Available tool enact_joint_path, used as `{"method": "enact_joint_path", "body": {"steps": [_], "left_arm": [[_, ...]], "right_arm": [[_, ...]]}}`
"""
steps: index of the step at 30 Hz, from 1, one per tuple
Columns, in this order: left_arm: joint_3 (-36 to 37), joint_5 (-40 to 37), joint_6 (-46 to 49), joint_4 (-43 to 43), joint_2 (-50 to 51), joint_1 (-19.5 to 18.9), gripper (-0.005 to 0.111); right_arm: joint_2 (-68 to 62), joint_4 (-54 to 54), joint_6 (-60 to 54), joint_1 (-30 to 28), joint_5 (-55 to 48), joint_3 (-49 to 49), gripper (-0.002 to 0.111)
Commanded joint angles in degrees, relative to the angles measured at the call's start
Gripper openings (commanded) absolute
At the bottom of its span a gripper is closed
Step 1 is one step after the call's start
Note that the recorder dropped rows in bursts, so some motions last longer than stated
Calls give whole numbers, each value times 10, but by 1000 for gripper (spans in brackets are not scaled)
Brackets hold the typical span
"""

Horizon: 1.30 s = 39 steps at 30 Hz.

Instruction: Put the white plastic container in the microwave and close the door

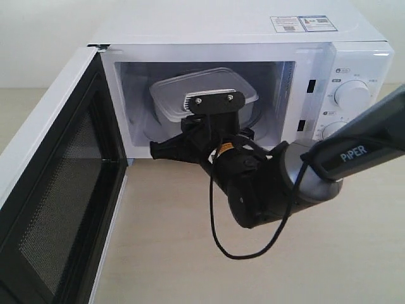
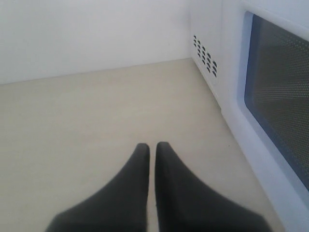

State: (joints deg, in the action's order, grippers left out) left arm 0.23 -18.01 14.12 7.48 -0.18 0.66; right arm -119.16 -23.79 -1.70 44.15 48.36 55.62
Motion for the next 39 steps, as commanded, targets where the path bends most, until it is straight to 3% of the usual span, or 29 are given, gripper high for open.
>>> {"method": "enact_joint_path", "body": {"steps": [1,15,27,33,39], "left_arm": [[-2,4,1,4,2,-1,4],[-2,4,1,4,2,-1,4],[-2,5,1,4,2,-1,4],[-2,5,1,4,2,-1,4],[-2,5,1,4,2,-1,4]], "right_arm": [[-15,-10,1,-24,-37,34,0],[-15,-12,-5,-59,-67,67,0],[22,-15,-15,-22,-90,32,0],[142,-14,-60,-18,-298,-21,0],[256,-14,-69,-18,-434,-64,0]]}}
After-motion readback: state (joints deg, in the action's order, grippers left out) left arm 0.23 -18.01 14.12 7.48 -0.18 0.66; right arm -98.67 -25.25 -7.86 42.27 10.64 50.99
